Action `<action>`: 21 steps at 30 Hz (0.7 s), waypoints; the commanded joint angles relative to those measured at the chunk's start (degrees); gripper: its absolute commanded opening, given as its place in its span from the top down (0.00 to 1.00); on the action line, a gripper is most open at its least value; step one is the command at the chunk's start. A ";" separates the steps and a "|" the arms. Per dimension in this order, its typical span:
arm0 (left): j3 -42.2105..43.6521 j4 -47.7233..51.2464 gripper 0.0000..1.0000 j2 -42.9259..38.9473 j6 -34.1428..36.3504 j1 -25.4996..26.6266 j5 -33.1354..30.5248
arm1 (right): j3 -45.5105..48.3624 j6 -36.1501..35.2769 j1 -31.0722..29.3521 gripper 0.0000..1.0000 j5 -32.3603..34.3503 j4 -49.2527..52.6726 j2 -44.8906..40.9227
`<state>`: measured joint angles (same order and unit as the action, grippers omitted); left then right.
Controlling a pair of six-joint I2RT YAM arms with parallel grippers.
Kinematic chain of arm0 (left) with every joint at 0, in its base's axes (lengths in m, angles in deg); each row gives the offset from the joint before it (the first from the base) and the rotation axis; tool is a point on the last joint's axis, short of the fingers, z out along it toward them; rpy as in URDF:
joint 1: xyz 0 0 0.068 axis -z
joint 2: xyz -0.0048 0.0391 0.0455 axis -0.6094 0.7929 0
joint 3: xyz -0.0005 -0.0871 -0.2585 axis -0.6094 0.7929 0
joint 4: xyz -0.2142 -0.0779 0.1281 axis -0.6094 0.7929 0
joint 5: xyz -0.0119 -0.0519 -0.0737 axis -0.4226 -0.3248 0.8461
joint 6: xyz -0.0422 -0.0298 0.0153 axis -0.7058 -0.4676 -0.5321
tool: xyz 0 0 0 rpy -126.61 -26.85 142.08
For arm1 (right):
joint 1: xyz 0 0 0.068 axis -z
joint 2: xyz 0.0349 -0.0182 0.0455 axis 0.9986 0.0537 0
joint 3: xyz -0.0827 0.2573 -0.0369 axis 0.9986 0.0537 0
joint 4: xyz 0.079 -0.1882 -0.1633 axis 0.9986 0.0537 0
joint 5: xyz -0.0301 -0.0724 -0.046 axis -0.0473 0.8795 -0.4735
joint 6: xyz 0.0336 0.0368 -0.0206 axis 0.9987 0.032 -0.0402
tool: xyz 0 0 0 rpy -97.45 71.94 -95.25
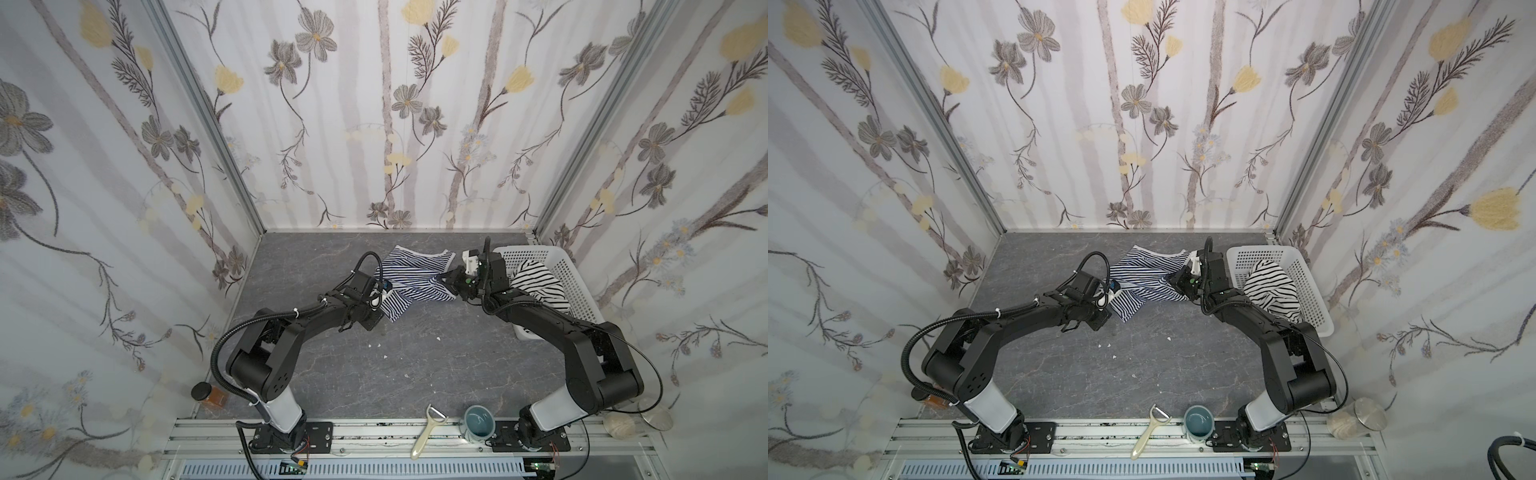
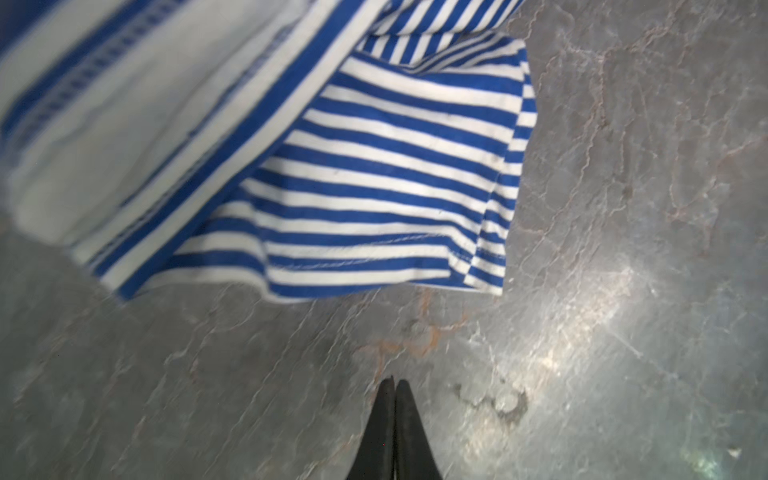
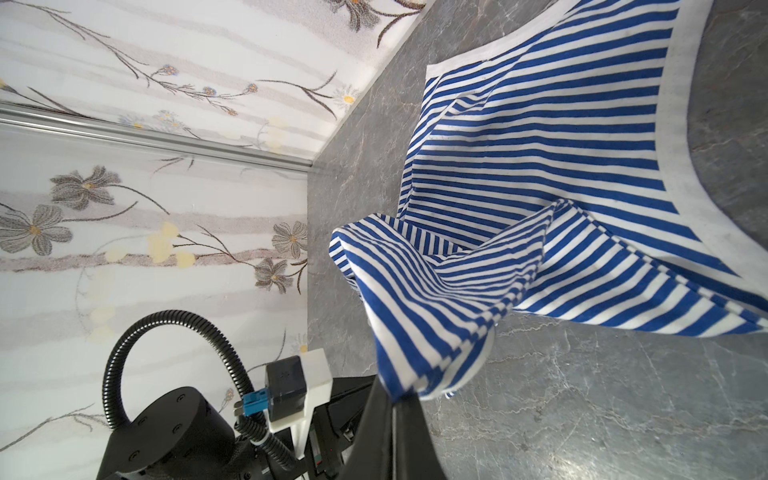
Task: Fold and stack the tank tops
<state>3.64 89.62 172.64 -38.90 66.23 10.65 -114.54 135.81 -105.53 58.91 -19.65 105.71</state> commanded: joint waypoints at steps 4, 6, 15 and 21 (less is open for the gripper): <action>3.04 1.42 1.00 -6.48 3.70 -3.99 -0.98 | 0.86 -2.91 -0.01 1.00 -0.71 1.57 -2.21; 2.56 1.45 0.80 -6.38 1.75 -3.69 2.25 | 1.29 -3.08 0.15 1.00 -0.97 1.57 -1.97; -5.00 1.51 0.44 3.68 -3.33 3.02 6.37 | 2.19 -1.91 0.07 1.00 -0.89 0.62 -2.38; -10.05 1.45 0.43 10.23 -4.90 5.25 6.09 | 2.11 -0.86 0.21 1.00 -0.89 -0.76 -2.14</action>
<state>-4.91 91.24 181.19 -42.36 70.69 16.11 -112.38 134.17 -105.45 58.56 -17.90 103.72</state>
